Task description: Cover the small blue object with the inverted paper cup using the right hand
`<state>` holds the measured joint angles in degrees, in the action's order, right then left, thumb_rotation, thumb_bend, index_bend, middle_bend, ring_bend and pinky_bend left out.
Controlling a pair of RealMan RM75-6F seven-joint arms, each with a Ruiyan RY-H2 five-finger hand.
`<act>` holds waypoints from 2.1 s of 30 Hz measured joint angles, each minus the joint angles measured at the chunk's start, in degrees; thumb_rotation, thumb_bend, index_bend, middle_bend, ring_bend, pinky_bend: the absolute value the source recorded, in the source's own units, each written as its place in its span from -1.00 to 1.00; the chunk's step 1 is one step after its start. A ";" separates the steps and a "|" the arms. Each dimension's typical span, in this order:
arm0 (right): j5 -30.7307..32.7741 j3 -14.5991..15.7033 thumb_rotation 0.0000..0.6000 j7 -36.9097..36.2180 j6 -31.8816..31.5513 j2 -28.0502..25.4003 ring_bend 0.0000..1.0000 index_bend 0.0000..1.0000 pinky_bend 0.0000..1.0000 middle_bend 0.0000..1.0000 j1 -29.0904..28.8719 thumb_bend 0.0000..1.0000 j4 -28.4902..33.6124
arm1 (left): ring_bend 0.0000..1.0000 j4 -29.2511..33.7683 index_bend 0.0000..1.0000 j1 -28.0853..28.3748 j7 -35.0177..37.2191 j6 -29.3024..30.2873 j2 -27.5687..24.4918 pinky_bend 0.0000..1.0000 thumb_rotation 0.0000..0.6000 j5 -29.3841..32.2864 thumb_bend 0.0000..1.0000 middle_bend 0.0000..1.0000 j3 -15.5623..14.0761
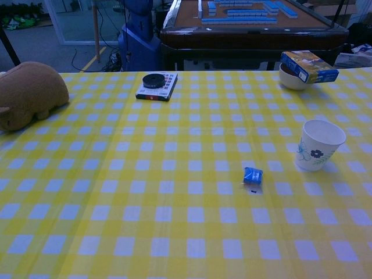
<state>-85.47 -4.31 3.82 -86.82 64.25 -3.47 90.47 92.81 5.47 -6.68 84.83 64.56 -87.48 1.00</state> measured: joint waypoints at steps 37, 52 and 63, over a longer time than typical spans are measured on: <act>16.83 -4.33 1.00 37.24 20.15 -5.76 0.93 -0.64 1.00 1.00 -16.75 -1.00 21.66 | -0.43 1.05 0.02 -2.91 7.98 4.87 -4.59 0.18 1.00 -2.13 -0.47 -0.36 -0.50; 29.08 -3.34 1.00 44.53 25.13 2.01 0.93 -0.65 1.00 1.00 -26.04 -1.00 19.94 | -0.43 0.77 0.02 -3.19 7.74 4.82 -4.67 0.18 1.00 -1.61 -0.47 -0.36 -0.17; 33.31 -2.09 1.00 45.73 25.88 5.55 0.93 -0.65 1.00 1.00 -29.97 -1.00 17.28 | -0.43 0.97 0.02 -3.27 7.68 4.64 -4.74 0.18 1.00 -1.52 -0.47 -0.36 -0.10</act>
<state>-52.15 -6.40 49.55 -60.94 69.80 -33.43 107.75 93.78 2.20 1.00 89.47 59.82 -89.00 0.91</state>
